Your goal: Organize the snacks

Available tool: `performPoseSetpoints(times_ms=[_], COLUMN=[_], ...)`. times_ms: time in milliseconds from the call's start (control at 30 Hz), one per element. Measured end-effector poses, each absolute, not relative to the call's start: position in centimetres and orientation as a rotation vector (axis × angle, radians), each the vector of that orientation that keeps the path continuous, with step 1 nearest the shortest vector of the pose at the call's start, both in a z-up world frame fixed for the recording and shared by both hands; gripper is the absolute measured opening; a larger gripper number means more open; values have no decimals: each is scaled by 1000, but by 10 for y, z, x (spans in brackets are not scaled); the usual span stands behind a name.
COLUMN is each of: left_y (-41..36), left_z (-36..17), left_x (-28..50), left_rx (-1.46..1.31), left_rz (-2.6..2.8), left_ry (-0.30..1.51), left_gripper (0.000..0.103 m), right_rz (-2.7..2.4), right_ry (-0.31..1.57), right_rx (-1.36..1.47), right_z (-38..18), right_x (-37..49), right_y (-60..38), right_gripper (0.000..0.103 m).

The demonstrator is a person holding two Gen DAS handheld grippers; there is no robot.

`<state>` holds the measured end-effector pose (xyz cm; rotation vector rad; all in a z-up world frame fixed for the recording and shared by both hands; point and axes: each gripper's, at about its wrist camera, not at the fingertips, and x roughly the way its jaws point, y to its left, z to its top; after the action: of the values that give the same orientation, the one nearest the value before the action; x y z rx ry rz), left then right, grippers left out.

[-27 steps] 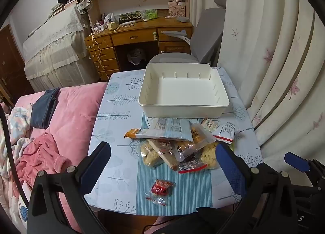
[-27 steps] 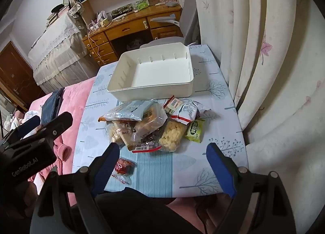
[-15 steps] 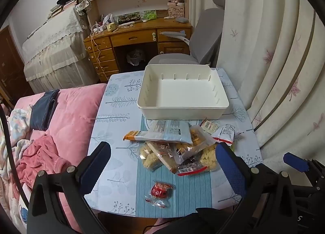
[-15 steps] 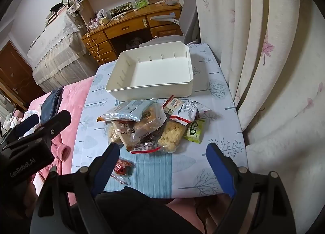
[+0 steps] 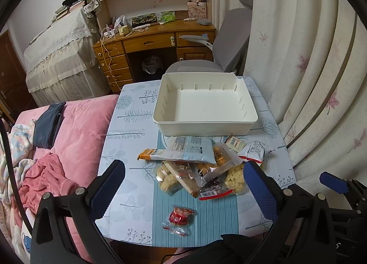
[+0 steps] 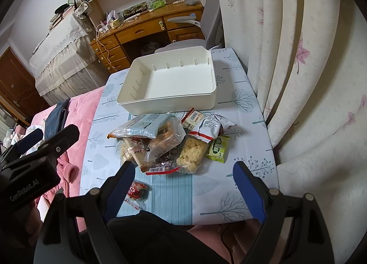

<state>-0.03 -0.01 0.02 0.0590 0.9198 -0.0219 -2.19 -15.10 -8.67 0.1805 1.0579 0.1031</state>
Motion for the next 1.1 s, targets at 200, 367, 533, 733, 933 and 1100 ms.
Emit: performPoseSetpoints(times_ms=[200, 367, 533, 733, 933, 1100], left_y=[0, 0, 0, 0, -6, -4], left_z=[0, 0, 0, 0, 3, 2], left_x=[0, 0, 0, 0, 7, 8], left_rx=[60, 59, 60, 60, 54, 47], left_rz=[-21, -21, -22, -20, -22, -23], left_ry=[920, 921, 922, 923, 928, 937], left_gripper=[102, 102, 102, 102, 102, 102], right_rz=[103, 102, 102, 103, 102, 110], right_ry=[1061, 1062, 1064, 1067, 1070, 1065], right_rx=[181, 181, 181, 180, 180, 174], right_z=[-87, -87, -87, -88, -82, -88], right_x=[-21, -20, -20, -19, -20, -16], right_y=[-151, -151, -150, -151, -148, -151], right_gripper=[88, 88, 88, 88, 88, 88])
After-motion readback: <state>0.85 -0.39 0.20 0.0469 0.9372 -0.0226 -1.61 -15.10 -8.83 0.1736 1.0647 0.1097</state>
